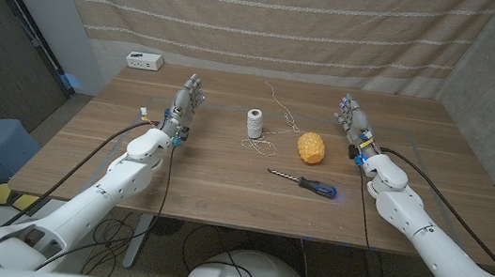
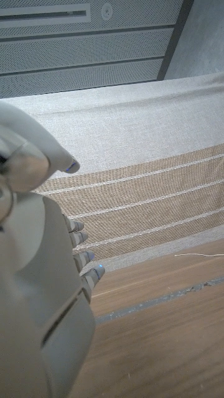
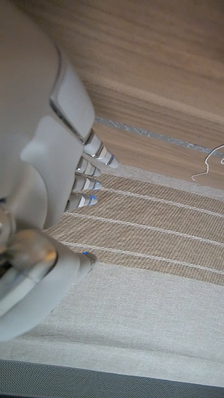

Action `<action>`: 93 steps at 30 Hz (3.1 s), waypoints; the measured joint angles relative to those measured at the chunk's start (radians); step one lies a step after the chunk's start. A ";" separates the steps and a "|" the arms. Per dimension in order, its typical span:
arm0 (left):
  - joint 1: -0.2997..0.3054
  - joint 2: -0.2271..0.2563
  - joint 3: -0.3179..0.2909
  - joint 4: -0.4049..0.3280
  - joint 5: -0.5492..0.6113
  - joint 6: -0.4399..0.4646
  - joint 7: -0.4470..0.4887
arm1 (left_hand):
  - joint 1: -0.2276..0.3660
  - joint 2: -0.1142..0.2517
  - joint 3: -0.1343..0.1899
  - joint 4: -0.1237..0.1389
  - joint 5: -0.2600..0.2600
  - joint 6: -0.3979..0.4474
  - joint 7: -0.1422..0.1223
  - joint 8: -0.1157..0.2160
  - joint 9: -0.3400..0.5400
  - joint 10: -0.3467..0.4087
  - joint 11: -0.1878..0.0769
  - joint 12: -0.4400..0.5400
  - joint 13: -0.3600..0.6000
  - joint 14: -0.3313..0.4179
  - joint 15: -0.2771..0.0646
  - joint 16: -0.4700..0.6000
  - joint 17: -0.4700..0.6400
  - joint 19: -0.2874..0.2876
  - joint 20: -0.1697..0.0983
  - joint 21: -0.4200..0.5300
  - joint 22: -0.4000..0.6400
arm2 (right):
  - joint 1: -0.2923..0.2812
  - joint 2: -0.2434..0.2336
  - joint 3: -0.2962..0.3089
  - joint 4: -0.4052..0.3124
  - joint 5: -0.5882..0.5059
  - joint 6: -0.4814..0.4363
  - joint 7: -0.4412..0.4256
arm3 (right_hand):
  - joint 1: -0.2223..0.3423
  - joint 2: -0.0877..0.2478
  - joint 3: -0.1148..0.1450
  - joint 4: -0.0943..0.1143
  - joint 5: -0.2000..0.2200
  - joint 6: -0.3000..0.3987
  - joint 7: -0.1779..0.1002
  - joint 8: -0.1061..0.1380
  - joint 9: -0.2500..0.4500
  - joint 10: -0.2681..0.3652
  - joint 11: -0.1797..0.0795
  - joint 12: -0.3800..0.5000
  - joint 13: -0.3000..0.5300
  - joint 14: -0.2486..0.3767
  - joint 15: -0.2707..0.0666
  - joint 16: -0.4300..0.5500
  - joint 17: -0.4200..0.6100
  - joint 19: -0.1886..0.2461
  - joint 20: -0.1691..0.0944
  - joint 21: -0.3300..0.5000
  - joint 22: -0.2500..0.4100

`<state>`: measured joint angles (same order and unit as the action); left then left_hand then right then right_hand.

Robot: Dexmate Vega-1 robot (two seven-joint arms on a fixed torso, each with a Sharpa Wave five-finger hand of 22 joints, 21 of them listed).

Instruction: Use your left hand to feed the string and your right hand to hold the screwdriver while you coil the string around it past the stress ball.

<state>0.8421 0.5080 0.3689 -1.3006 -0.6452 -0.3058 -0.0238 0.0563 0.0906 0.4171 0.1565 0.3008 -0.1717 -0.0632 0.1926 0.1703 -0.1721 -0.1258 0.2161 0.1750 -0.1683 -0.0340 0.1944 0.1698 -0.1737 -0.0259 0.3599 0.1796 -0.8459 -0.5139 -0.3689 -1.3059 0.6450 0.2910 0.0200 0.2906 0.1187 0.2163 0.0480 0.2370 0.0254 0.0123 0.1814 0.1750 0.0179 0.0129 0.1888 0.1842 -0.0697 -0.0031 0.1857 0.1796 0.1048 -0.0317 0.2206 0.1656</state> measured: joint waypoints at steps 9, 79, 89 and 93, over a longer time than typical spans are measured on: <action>0.007 0.007 0.000 -0.024 0.089 -0.014 0.094 | 0.178 0.045 0.087 -0.151 -0.083 0.077 -0.039 0.019 0.005 0.140 0.091 0.067 0.018 0.175 0.091 0.028 0.005 0.159 0.173 0.025 0.011 | -0.026 -0.034 -0.001 -0.058 -0.052 -0.005 -0.059 | 0.120 0.015 0.062 -0.101 -0.034 0.064 -0.029 0.011 0.005 0.070 0.034 0.019 0.002 0.118 0.086 0.033 0.004 0.096 0.111 0.011 0.009; -0.222 0.261 0.264 -0.368 0.912 0.371 0.097 | 0.377 -0.047 0.104 -0.328 -0.128 0.265 -0.024 0.019 0.009 0.319 0.072 0.068 0.027 0.432 -0.005 0.043 0.016 0.451 0.185 0.129 0.021 | -0.384 -0.440 -0.052 -0.986 -0.632 -1.014 -0.496 | 0.179 0.026 0.092 -0.163 -0.052 0.107 -0.061 0.015 0.004 0.107 0.014 0.019 0.004 0.182 0.053 0.040 0.009 0.112 0.119 0.011 0.014; -0.257 0.263 0.291 -0.369 0.974 0.363 0.045 | 0.386 -0.056 0.095 -0.324 -0.128 0.290 -0.028 0.019 0.009 0.329 0.072 0.068 0.029 0.433 -0.004 0.043 0.016 0.451 0.185 0.129 0.020 | -0.390 -0.469 -0.099 -1.078 -0.669 -1.170 -0.493 | 0.186 0.026 0.093 -0.164 -0.052 0.107 -0.061 0.015 0.004 0.107 0.014 0.019 0.004 0.188 0.048 0.040 0.009 0.117 0.125 0.011 0.014; -0.273 0.262 0.301 -0.363 0.988 0.357 0.026 | 0.382 -0.082 0.078 -0.323 -0.128 0.320 -0.028 0.019 0.009 0.340 0.072 0.068 0.032 0.442 -0.005 0.043 0.017 0.451 0.185 0.129 0.020 | -0.383 -0.476 -0.116 -1.097 -0.684 -1.218 -0.488 | 0.186 0.026 0.094 -0.169 -0.052 0.107 -0.061 0.015 0.004 0.103 0.010 0.014 0.004 0.188 0.048 0.040 0.009 0.117 0.125 0.011 0.013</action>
<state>0.5694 0.7698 0.6696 -1.6641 0.3427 0.0514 0.0017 0.4384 0.0085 0.4954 -0.1661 0.1731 0.1482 -0.0912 0.2120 0.1792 0.1677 -0.0538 0.2846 0.2073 0.2740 -0.0389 0.2373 0.1863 0.2772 0.1590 0.4886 0.1997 -1.2287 -0.9898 -0.4848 -2.4030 -0.0388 -0.9275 -0.4677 0.4769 0.1450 0.3108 -0.1214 0.1848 0.1323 -0.0483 0.1967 0.1793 0.1210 0.0226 0.2033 0.1883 0.1180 0.0445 0.2262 0.1884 0.2219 0.0929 0.2311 0.1791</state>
